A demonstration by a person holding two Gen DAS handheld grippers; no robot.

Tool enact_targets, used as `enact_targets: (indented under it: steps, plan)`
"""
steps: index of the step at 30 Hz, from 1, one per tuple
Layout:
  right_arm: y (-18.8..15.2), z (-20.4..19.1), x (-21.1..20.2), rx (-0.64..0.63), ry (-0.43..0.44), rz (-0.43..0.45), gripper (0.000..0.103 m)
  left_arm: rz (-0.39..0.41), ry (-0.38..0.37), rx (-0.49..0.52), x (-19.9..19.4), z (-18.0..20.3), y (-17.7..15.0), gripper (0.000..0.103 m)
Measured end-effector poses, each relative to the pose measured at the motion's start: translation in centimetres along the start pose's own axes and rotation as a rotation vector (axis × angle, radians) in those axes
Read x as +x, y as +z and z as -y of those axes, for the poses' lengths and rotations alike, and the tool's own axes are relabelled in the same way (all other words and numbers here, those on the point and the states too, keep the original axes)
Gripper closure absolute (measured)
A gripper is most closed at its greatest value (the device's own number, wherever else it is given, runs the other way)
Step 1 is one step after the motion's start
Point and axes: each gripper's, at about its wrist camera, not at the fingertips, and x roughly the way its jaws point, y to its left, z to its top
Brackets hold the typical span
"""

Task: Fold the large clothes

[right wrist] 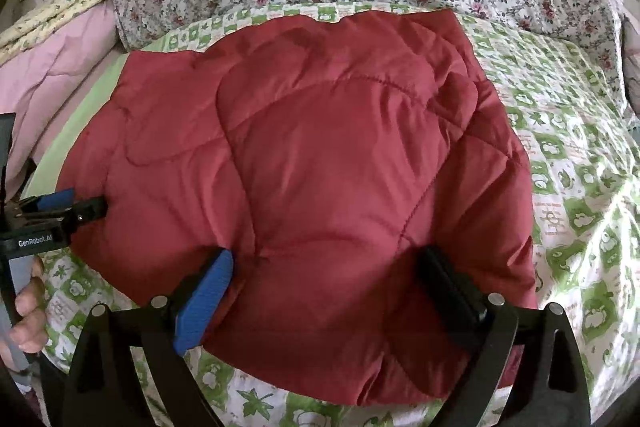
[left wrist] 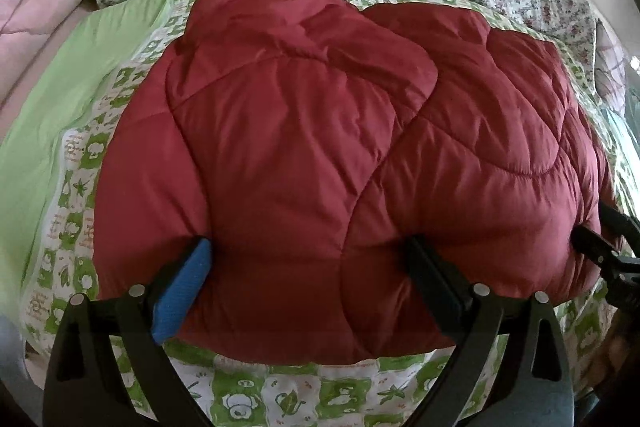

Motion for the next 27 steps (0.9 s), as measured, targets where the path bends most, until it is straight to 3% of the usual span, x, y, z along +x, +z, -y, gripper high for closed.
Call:
enact_targets:
  steps: [11, 15, 20, 23, 27]
  plan:
    - [1.3, -0.2, -3.8, 0.061, -0.010, 0.081, 0.008, 0.016, -0.007, 0.045, 0.1, 0.1, 0.1, 0.004]
    - [2.5, -0.7, -3.4, 0.054, 0.003, 0.085, 0.008, 0.020, -0.019, 0.038, -0.7, -0.3, 0.5, 0.004]
    - [3.9, -0.9, -2.3, 0.044, 0.029, 0.080, 0.008, 0.092, -0.002, 0.013, -2.4, -1.5, 2.5, 0.004]
    - [4.7, -0.6, -1.1, 0.049, 0.032, 0.066, 0.008, 0.054, 0.028, 0.002, -0.7, -2.3, 4.3, 0.004]
    - [6.4, 0.4, 1.2, 0.057, 0.033, 0.042, 0.008, 0.020, -0.008, -0.010, 1.4, -2.7, 5.8, 0.004]
